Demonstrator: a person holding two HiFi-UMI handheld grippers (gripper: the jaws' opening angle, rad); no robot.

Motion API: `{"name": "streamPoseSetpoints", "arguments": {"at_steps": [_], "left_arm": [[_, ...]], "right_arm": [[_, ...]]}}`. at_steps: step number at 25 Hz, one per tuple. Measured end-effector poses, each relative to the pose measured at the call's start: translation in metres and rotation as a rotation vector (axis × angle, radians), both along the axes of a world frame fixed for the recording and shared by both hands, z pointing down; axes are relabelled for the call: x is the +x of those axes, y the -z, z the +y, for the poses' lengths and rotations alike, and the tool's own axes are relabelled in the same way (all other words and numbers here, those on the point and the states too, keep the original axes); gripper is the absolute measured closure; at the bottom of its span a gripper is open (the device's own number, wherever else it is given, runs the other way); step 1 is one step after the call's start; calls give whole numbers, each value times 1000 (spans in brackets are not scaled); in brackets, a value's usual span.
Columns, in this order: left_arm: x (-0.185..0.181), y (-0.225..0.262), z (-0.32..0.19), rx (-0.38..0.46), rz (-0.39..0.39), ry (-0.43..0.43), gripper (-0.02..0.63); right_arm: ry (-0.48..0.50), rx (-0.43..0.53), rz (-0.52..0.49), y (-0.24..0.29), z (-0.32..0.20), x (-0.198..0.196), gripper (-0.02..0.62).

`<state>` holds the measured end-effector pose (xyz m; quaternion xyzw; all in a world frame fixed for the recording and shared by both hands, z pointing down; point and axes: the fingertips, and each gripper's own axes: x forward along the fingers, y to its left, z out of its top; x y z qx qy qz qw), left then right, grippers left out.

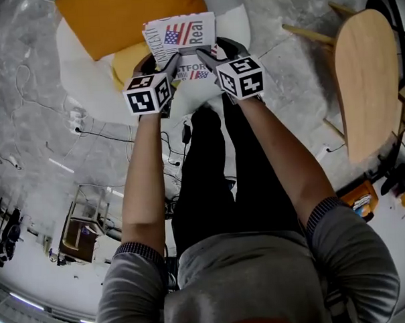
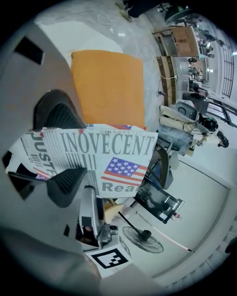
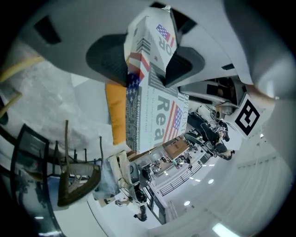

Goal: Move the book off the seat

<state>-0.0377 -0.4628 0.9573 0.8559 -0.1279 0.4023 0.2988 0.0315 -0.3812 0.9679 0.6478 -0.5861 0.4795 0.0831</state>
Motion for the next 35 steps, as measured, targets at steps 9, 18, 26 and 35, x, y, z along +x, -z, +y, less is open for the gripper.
{"name": "streamPoseSetpoints", "arguments": {"at_steps": [9, 18, 26, 35], "left_arm": [[-59, 154, -13, 152, 112, 157, 325], [-140, 264, -8, 255, 154, 246, 325], [-191, 366, 28, 336, 230, 224, 326], [-183, 439, 64, 350, 334, 165, 328]], "right_arm": [[165, 126, 130, 154, -27, -46, 328], [243, 209, 158, 261, -29, -121, 328], [235, 266, 229, 362, 8, -171, 328], [166, 323, 323, 441, 49, -167, 328]]}}
